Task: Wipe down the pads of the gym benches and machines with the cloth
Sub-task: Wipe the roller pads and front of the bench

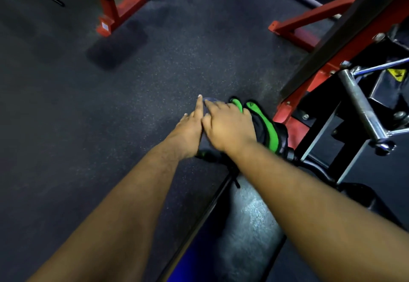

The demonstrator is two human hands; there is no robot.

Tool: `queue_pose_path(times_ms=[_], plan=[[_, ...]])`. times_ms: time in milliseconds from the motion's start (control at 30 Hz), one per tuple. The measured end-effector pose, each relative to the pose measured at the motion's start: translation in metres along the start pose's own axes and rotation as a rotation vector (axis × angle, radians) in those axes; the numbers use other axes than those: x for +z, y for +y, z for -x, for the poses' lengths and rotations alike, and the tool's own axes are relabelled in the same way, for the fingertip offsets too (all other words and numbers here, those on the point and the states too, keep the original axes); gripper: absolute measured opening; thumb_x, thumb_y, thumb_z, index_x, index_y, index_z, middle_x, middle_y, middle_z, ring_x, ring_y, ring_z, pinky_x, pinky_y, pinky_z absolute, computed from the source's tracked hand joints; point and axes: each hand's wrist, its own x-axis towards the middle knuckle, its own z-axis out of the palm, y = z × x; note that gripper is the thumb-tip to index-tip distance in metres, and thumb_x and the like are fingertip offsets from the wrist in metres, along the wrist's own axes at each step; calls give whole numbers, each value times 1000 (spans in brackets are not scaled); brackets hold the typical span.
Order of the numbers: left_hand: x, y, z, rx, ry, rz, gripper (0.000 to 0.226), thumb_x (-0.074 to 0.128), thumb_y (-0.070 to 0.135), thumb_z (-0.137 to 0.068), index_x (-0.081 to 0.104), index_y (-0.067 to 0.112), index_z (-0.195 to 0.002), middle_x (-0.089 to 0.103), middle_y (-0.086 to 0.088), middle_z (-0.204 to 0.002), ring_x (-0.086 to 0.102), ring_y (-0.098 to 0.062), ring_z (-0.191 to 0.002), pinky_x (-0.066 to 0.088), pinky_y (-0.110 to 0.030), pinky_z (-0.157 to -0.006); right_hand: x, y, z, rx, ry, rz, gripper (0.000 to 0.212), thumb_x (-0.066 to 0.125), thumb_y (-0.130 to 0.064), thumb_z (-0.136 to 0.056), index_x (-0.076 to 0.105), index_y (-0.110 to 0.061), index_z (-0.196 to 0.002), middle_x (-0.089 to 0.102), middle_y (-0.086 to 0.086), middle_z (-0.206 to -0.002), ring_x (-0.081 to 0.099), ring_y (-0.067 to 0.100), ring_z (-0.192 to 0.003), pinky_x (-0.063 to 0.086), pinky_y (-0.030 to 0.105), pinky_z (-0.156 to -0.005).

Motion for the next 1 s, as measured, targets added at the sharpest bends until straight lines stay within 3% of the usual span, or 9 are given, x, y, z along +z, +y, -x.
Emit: queue_pose_path(times_ms=[100,233,367,500,633,767,867,933,1000], plan=[[-3,-4,4,33,-50,6,173,98,52,-44,-44,37,-143,15,6,-168,10,-19,-156,-7,-36,-125,-9,2,-30,16,-102,-129,48,29,-42,-102,53,-30,-142,62,4,-139,56,30,-125,42,48,-99],[0,5,8,73,45,-196,147,87,36,-69,-34,20,-151,30,-1,-161,31,-21,-148,4,-38,-127,14,7,49,10,123,61,58,32,-44,-102,38,-25,-156,42,0,-159,39,25,-146,33,49,-112],[3,7,13,85,54,-266,156,94,36,-54,-21,19,-157,28,-2,-162,32,-20,-148,8,-44,-128,33,29,103,-86,195,161,65,42,-46,-98,30,-29,-160,30,0,-166,31,25,-151,26,51,-115],[3,6,6,94,96,-295,127,83,36,-72,-6,15,-160,21,-1,-166,27,-18,-151,6,-45,-127,10,17,28,9,102,118,56,32,-52,-99,45,-34,-150,52,0,-150,49,29,-136,36,53,-106],[-3,12,10,51,12,-346,153,95,51,-50,-4,13,-160,19,1,-166,28,-18,-150,2,-48,-127,-10,23,-25,71,-143,-95,45,27,-51,-102,56,-35,-133,62,5,-136,57,32,-123,43,44,-96],[-1,15,12,42,57,-339,142,90,44,-58,-5,15,-159,22,-2,-165,34,-21,-148,2,-50,-127,10,23,69,52,118,114,60,37,-52,-98,39,-30,-154,43,2,-158,40,28,-143,32,51,-110],[0,15,12,44,51,-321,147,93,46,-51,-2,17,-159,25,-2,-164,33,-21,-148,3,-50,-127,16,34,91,38,201,85,64,39,-56,-94,40,-31,-154,43,2,-158,39,29,-144,30,55,-111],[0,14,11,44,53,-322,148,94,46,-51,-3,17,-159,25,-2,-163,32,-22,-149,3,-50,-127,2,38,45,127,112,48,61,33,-61,-94,49,-35,-146,53,2,-149,47,31,-136,35,52,-107],[0,14,12,34,41,-332,154,96,49,-46,-3,17,-159,25,-2,-163,30,-21,-150,3,-51,-127,-19,45,-15,212,-232,-83,64,26,-68,-91,56,-35,-137,57,4,-143,52,32,-129,38,48,-105]])
